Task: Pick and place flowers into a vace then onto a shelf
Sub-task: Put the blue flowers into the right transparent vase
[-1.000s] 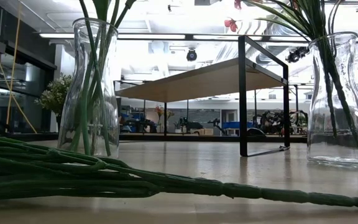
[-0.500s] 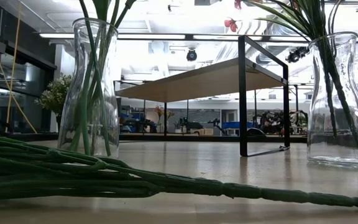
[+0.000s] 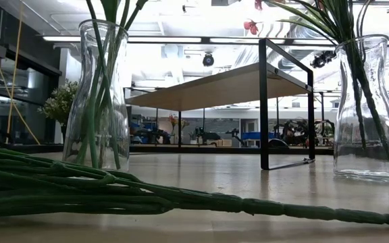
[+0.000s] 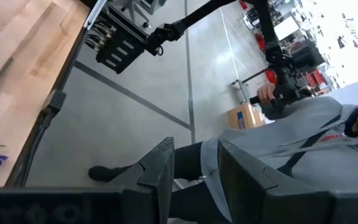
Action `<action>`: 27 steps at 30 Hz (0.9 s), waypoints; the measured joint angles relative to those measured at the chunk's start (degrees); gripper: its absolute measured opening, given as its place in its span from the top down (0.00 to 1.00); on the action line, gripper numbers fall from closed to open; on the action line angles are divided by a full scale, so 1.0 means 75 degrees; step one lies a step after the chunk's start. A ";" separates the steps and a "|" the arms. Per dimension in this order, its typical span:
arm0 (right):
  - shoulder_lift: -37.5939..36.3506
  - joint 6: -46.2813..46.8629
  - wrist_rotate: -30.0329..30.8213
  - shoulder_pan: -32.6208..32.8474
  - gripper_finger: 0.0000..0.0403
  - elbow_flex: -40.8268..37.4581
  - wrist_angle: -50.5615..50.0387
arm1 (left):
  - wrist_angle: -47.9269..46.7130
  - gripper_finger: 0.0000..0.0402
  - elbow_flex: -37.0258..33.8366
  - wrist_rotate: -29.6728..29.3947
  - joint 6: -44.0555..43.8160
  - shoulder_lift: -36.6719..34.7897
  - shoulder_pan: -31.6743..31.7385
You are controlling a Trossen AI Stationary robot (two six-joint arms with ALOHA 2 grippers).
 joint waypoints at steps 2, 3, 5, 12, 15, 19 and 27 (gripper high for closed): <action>0.0118 0.0243 0.0007 -0.0092 0.79 0.0003 -0.0086 | -0.0057 0.61 0.0000 0.0061 -0.0003 0.0002 0.0000; 0.0178 0.0374 0.0005 -0.0147 0.79 0.0003 -0.0169 | -0.0093 0.61 0.0000 0.0094 0.0000 0.0002 0.0000; 0.0294 0.0663 -0.0024 -0.0259 0.79 0.0003 -0.0401 | -0.0153 0.61 0.0000 0.0178 -0.0001 0.0000 0.0003; 0.0366 0.1727 -0.0773 -0.0609 0.79 0.0003 -0.1288 | -0.0152 0.61 0.0000 0.0352 -0.0002 0.0001 0.0000; 0.0367 0.2091 -0.1035 -0.0714 0.79 0.0003 -0.1782 | -0.0158 0.61 0.0000 0.0369 -0.0003 0.0002 0.0000; 0.0376 0.2650 -0.1394 -0.0852 0.79 0.0003 -0.2405 | -0.0163 0.61 0.0000 0.0438 0.0000 0.0000 0.0000; 0.0744 0.2897 -0.1593 -0.0947 0.79 0.0003 -0.2631 | -0.0198 0.61 0.0000 0.0444 0.0000 0.0000 0.0000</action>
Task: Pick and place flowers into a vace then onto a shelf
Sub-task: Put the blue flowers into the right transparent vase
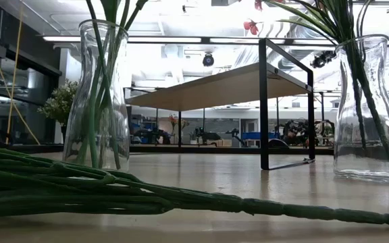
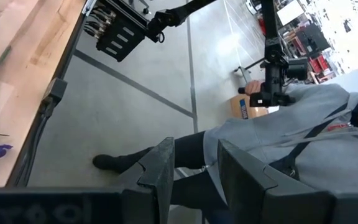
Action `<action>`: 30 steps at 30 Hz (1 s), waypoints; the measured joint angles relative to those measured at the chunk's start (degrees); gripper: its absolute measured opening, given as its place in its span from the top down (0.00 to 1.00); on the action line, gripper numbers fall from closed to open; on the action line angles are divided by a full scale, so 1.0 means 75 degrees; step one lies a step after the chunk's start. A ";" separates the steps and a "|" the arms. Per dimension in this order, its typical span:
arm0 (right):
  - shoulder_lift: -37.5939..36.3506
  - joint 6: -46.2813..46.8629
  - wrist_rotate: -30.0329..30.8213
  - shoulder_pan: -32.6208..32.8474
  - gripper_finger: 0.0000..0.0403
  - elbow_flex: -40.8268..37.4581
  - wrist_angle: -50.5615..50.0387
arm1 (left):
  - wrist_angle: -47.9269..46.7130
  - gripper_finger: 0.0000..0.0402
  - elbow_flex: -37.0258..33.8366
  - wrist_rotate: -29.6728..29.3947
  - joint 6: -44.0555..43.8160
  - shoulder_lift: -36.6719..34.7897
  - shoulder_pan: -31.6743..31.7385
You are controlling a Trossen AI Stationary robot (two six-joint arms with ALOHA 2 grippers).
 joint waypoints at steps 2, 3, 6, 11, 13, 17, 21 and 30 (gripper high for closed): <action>0.0124 0.0008 -0.0004 0.0000 0.79 0.0000 -0.0003 | -0.0026 0.61 0.0000 0.0000 0.0000 0.0000 0.0000; 0.0183 0.0034 -0.0002 0.0000 0.79 0.0000 -0.0004 | -0.0045 0.61 0.0000 0.0000 -0.0001 0.0000 0.0000; 0.0328 0.0212 -0.0027 0.0000 0.79 0.0000 -0.0004 | -0.0079 0.61 0.0000 0.0000 -0.0003 0.0000 0.0000; 0.0590 0.0438 -0.0143 0.0000 0.79 0.0000 -0.0002 | -0.0082 0.61 0.0000 0.0000 0.0000 0.0000 0.0000; 0.0729 0.0576 -0.0148 0.0000 0.79 0.0000 -0.0004 | -0.0084 0.61 0.0000 -0.0003 -0.0003 0.0000 0.0000; 0.1007 0.0811 -0.0103 -0.0006 0.79 0.0000 -0.0004 | -0.0084 0.61 0.0000 0.0000 -0.0003 0.0000 0.0000; 0.1297 0.1015 0.0096 -0.0047 0.79 0.0000 -0.0027 | -0.0087 0.61 0.0000 0.0000 -0.0003 0.0000 0.0000; 0.1832 0.2379 0.0592 -0.0173 0.79 0.0000 -0.0873 | -0.0082 0.61 0.0000 0.0192 -0.0006 -0.0003 0.0000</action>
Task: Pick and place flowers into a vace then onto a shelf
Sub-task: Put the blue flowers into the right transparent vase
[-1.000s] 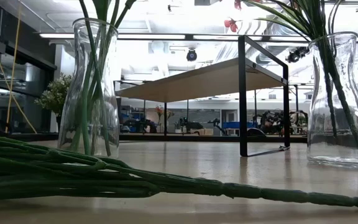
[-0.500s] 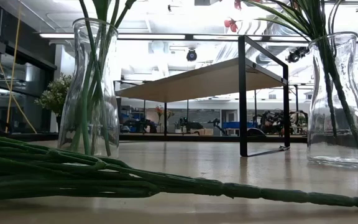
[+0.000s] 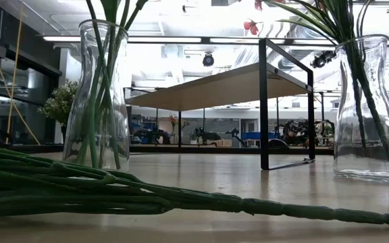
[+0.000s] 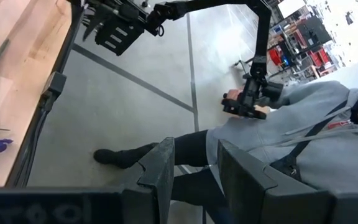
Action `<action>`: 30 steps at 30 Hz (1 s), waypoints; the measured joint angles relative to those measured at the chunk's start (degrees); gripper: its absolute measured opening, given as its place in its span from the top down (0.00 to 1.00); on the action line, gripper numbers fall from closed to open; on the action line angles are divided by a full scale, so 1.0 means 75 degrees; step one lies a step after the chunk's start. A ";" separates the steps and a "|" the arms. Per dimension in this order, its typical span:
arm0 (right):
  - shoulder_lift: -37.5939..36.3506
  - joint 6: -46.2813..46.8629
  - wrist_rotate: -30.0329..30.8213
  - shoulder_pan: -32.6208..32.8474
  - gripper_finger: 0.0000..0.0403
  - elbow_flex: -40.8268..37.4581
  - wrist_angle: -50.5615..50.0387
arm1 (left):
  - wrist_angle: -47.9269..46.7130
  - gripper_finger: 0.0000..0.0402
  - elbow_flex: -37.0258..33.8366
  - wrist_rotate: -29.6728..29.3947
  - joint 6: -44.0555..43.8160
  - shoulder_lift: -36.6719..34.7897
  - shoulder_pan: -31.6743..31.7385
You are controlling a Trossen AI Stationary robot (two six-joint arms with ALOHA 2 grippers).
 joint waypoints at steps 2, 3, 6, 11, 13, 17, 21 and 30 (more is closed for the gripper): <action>0.0120 0.0184 0.0018 -0.0058 0.79 0.0000 0.0006 | 0.0000 0.61 0.0000 0.0031 -0.0002 0.0000 0.0000; 0.0171 0.0246 0.0015 -0.0092 0.79 0.0000 0.0006 | -0.0001 0.61 0.0000 0.0032 -0.0012 0.0000 0.0000; 0.0295 0.0393 0.0015 -0.0213 0.79 0.0000 0.0009 | 0.0000 0.61 0.0000 0.0062 -0.0023 0.0000 0.0000; 0.0410 0.0396 0.0002 -0.0443 0.79 0.0000 -0.0042 | 0.0004 0.61 0.0000 0.0212 -0.0032 0.0000 0.0000; 0.0409 0.0395 -0.0005 -0.0538 0.79 0.0000 -0.0107 | 0.0004 0.61 0.0000 0.0222 -0.0043 0.0000 0.0000; 0.0407 0.0365 -0.0046 -0.0708 0.79 0.0000 -0.0215 | 0.0006 0.61 0.0000 0.0222 -0.0044 0.0000 0.0000; 0.0404 0.0364 -0.0199 -0.0876 0.79 -0.0003 -0.0385 | 0.0006 0.61 0.0000 0.0322 -0.0044 0.0000 0.0001; 0.0404 0.0399 -0.0276 -0.0989 0.79 -0.0441 -0.0123 | 0.0009 0.61 0.0000 0.0455 -0.0032 0.0000 0.0003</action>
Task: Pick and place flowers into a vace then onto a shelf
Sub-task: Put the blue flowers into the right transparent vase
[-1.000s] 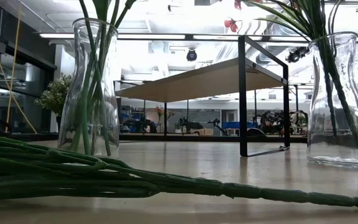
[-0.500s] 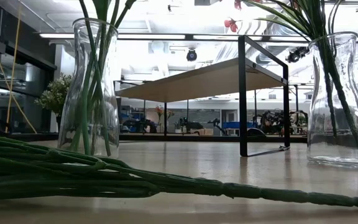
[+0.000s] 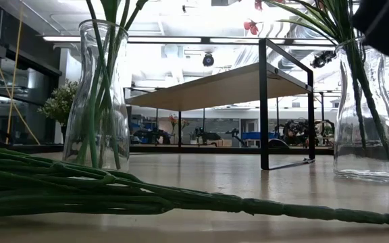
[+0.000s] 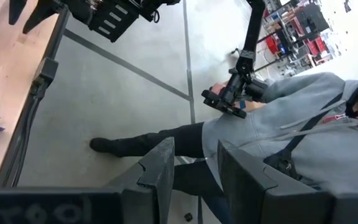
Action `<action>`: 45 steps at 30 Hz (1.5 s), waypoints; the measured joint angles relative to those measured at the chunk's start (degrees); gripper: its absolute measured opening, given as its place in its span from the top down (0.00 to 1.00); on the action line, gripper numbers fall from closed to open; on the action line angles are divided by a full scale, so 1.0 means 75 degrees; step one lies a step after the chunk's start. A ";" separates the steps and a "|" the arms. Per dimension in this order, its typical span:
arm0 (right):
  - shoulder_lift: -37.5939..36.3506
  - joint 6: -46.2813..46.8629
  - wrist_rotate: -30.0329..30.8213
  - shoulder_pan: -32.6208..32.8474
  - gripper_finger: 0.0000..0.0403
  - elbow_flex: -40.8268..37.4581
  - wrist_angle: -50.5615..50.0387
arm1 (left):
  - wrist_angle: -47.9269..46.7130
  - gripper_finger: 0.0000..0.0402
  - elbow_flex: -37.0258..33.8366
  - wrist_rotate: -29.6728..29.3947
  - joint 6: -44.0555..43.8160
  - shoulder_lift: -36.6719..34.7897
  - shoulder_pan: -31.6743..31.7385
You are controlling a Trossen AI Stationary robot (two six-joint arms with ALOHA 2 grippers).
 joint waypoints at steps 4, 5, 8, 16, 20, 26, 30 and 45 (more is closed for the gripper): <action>0.0000 -0.0003 0.0075 -0.0012 0.79 -0.0277 0.0417 | -0.0003 0.61 0.0000 0.0009 0.0009 0.0000 -0.0003; 0.0000 -0.0003 0.0069 -0.0024 0.79 -0.0340 0.0495 | -0.0003 0.61 0.0000 0.0016 0.0009 0.0000 -0.0003; 0.0000 -0.0006 0.0070 -0.0072 0.79 -0.0455 0.0526 | -0.0006 0.61 0.0000 0.0023 0.0009 0.0000 0.0000; 0.0000 -0.0459 -0.0306 -0.0352 0.79 -0.0459 0.0478 | -0.0005 0.61 0.0000 0.0023 0.0007 0.0000 -0.0003; 0.0102 -0.0542 -0.0510 -0.0483 0.79 -0.0457 0.0560 | -0.0006 0.61 0.0000 0.0020 0.0006 0.0000 -0.0003; 0.0398 -0.0399 -0.0807 -0.0539 0.79 -0.0459 0.0682 | -0.0006 0.61 0.0000 0.0022 0.0006 0.0000 -0.0003; 0.0487 -0.0395 -0.0717 -0.0539 0.79 -0.0459 0.0761 | -0.0027 0.61 0.0000 0.0034 0.0006 0.0000 0.0000; 0.0484 -0.0739 -0.0700 -0.0707 0.79 -0.0433 0.1066 | -0.0047 0.61 0.0000 0.0108 0.0003 0.0000 -0.0001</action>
